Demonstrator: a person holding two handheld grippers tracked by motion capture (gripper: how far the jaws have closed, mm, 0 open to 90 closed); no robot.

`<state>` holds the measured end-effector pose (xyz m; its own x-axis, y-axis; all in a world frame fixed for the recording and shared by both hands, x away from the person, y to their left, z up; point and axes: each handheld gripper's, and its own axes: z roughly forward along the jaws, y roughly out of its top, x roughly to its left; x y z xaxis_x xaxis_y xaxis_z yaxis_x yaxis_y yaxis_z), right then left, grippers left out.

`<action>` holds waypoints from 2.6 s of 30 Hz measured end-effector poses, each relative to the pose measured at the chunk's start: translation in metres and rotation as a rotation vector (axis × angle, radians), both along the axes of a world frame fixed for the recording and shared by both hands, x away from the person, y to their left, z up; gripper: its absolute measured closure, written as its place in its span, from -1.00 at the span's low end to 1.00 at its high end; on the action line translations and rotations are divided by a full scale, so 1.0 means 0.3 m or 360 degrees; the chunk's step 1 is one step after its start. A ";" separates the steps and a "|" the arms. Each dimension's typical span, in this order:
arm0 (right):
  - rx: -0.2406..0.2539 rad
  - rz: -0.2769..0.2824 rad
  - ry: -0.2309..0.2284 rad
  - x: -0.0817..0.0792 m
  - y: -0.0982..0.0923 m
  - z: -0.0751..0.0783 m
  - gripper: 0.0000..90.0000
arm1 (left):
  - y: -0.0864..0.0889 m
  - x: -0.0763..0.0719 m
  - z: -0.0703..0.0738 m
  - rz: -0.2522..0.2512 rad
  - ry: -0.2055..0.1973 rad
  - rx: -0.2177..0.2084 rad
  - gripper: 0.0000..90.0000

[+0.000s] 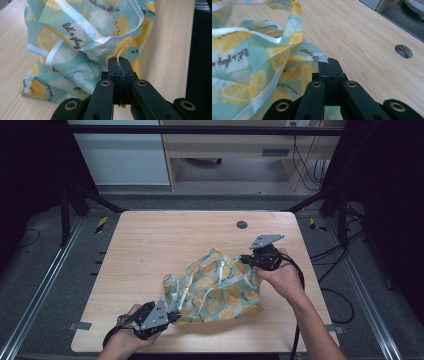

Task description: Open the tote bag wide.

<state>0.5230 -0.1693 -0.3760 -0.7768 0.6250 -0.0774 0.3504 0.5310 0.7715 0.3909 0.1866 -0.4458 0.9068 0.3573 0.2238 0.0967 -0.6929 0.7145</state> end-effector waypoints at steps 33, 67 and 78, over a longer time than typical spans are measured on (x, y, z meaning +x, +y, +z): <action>0.0104 0.0081 -0.0066 -0.147 0.004 -0.004 1.00 | 0.044 0.141 0.269 0.0343 -0.0043 -0.0454 -0.08; 0.0104 0.0054 -0.0039 -0.129 0.022 -0.021 1.00 | -0.080 0.178 0.230 0.0238 0.0272 -0.0387 1.00; 0.0121 -0.0016 -0.0024 -0.088 0.019 -0.041 1.00 | -0.154 -0.035 0.093 -0.0013 0.0191 0.0063 1.00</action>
